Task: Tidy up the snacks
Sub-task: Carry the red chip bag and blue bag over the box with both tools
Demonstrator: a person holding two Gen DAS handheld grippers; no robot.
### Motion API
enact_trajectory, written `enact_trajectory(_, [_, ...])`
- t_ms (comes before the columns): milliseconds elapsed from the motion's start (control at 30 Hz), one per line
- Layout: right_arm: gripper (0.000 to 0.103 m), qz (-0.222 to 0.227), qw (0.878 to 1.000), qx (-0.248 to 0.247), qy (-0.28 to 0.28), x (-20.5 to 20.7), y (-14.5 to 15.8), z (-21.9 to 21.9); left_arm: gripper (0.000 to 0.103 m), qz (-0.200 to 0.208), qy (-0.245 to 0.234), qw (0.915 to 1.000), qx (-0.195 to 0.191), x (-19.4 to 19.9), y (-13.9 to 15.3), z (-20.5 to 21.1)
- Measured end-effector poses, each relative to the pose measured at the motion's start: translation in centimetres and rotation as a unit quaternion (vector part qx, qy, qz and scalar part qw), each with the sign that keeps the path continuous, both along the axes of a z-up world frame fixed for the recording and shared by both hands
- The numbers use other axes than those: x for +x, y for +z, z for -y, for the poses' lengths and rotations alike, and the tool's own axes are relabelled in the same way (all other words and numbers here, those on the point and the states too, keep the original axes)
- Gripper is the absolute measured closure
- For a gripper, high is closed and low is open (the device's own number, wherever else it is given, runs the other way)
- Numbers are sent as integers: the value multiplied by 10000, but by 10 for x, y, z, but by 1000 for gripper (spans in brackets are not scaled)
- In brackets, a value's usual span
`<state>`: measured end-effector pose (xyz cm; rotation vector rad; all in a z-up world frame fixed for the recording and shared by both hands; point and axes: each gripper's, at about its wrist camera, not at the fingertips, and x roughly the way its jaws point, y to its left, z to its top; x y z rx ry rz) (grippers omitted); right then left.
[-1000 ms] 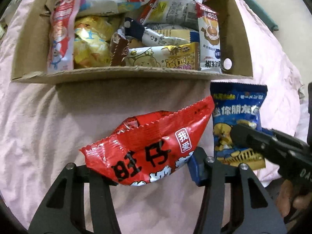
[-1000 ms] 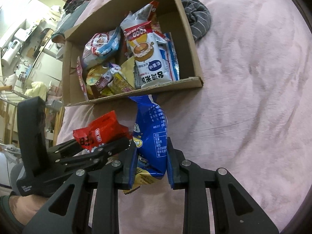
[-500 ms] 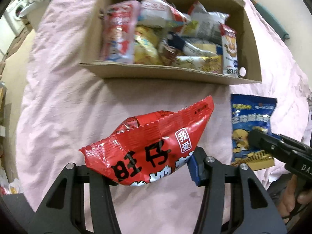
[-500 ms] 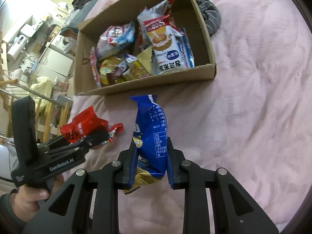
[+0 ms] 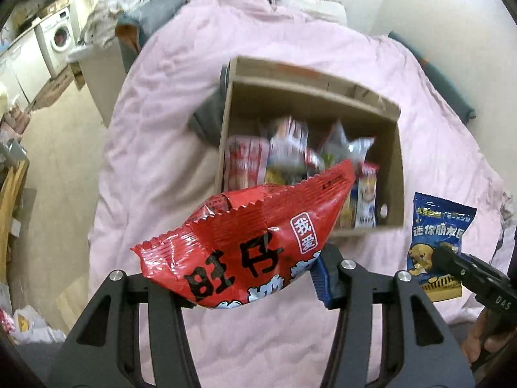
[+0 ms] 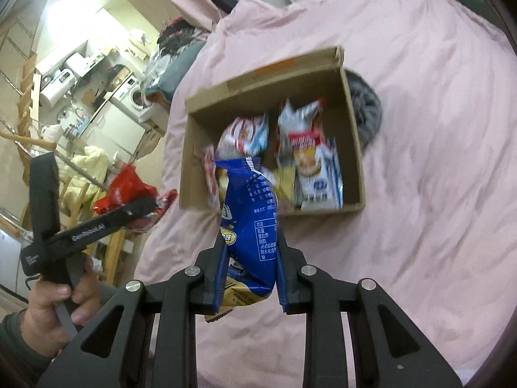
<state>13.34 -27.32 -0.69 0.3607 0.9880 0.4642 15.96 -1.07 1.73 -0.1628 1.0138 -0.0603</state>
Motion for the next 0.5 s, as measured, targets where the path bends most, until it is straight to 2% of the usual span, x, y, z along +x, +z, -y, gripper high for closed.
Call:
enact_trajectory(200, [77,151,9994,-136,-272,38,12,0,54,79,36,9998,-177,35,6,4])
enact_trajectory(367, [77,272,9976,-412,-495,64,10,-1,54,121,-230,9995,-186,59,-4,21])
enact_trajectory(400, [77,349,9963,-538,-578,67,7,-1,54,119,-288,9994,-167,62,-7,24])
enact_trajectory(467, [77,791,9900,-853,-795,66,2,1,54,81,-463,9987,-204,72,-16,32])
enact_trajectory(500, [77,843,9891,-892,-815,66,-4,2,54,55,-524,9983,-259,76,-20,34])
